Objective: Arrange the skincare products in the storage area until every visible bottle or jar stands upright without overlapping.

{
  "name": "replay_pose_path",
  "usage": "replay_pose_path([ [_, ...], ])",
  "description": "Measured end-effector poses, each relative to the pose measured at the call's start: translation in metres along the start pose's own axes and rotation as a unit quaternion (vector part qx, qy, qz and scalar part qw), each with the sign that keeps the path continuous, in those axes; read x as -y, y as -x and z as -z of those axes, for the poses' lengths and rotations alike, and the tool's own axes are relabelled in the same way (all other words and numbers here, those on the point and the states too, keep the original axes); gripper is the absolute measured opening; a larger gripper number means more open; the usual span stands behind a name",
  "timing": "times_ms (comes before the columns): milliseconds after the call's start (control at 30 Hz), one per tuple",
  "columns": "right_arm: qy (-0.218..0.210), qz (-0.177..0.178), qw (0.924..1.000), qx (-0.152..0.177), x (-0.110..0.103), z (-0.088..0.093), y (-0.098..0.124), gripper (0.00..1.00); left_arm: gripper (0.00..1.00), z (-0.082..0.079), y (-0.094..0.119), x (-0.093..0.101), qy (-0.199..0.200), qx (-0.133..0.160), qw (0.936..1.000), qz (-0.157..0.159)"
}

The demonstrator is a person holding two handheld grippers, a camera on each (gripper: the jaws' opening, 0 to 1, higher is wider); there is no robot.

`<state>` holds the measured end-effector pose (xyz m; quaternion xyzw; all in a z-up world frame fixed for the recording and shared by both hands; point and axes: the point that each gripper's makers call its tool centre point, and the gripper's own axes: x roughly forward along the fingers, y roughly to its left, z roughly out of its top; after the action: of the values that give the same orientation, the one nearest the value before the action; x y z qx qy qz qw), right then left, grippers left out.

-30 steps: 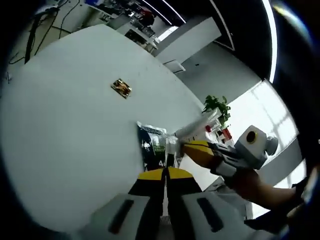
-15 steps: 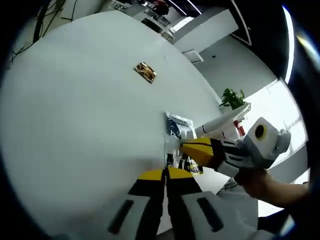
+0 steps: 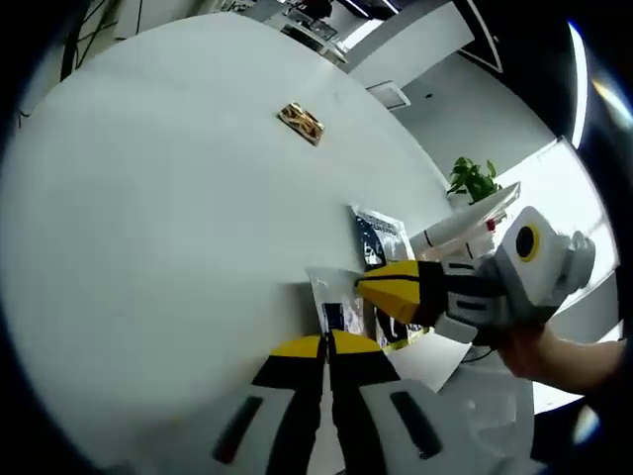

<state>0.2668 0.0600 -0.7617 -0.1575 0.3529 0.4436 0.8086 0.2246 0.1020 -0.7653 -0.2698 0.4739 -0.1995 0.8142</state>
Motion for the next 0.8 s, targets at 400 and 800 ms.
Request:
replay_pose_path([
  [400,0.016,0.013,0.9996,-0.020,0.001,0.006,-0.002,0.01,0.02,-0.002,0.000,-0.002,-0.106,-0.009,0.9940,-0.028],
  [800,0.033,0.011,0.9992,-0.020,0.001,0.006,-0.004,0.01,0.06,-0.027,0.003,0.025,-0.332,0.001,0.9427,-0.029],
])
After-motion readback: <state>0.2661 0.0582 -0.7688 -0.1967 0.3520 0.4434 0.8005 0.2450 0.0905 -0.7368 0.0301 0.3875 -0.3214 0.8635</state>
